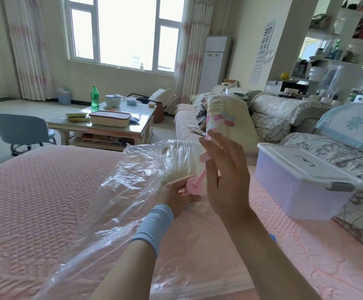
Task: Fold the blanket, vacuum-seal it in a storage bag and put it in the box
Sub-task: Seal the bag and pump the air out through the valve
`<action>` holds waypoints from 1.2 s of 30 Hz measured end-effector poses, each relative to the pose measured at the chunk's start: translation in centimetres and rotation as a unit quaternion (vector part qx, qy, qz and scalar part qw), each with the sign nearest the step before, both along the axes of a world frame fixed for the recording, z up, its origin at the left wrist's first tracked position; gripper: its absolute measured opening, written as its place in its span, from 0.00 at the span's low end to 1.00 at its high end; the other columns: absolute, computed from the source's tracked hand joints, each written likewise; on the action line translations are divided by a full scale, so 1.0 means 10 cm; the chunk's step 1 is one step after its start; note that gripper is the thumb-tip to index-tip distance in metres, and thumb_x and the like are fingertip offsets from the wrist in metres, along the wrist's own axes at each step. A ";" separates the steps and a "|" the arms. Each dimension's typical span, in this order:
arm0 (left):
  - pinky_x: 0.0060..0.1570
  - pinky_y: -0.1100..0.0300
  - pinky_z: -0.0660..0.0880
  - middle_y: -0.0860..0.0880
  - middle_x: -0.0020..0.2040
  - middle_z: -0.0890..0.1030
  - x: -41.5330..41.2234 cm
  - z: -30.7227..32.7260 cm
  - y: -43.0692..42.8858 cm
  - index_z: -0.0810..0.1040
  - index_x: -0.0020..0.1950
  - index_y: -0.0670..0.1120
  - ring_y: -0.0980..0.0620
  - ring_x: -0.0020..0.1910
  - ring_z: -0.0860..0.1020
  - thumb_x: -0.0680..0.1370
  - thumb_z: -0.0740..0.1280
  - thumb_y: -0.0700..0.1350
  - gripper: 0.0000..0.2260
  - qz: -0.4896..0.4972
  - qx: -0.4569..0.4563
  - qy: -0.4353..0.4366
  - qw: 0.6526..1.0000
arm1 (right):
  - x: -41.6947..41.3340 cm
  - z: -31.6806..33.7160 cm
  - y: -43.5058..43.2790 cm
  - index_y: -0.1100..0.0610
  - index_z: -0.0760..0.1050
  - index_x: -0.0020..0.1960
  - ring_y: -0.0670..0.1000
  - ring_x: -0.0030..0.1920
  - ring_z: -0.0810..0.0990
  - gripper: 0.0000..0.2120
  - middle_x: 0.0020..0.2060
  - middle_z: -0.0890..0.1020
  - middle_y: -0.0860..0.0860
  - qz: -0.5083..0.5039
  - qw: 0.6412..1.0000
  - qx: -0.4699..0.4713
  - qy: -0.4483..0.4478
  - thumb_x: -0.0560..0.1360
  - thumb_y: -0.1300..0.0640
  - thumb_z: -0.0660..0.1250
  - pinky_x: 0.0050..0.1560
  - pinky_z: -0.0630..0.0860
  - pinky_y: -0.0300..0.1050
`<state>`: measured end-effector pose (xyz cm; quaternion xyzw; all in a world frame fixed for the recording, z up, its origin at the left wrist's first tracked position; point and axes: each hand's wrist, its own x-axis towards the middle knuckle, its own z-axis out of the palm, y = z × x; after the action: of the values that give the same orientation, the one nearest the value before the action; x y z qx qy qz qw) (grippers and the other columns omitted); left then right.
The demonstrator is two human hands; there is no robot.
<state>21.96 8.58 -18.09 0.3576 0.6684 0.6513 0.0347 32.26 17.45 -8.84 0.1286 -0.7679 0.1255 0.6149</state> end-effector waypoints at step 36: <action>0.39 0.64 0.76 0.60 0.32 0.78 -0.10 -0.16 0.08 0.82 0.43 0.59 0.63 0.33 0.72 0.61 0.69 0.52 0.12 0.032 -0.021 -0.002 0.999 | -0.05 -0.52 0.02 0.57 0.79 0.65 0.54 0.67 0.72 0.19 0.66 0.76 0.54 -0.039 0.965 -0.054 -0.253 0.77 0.67 0.61 0.68 0.70 0.51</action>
<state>20.92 9.42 -19.72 0.3336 0.6929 0.6389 0.0222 31.73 17.61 -14.04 0.0289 -0.8949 0.1714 0.4110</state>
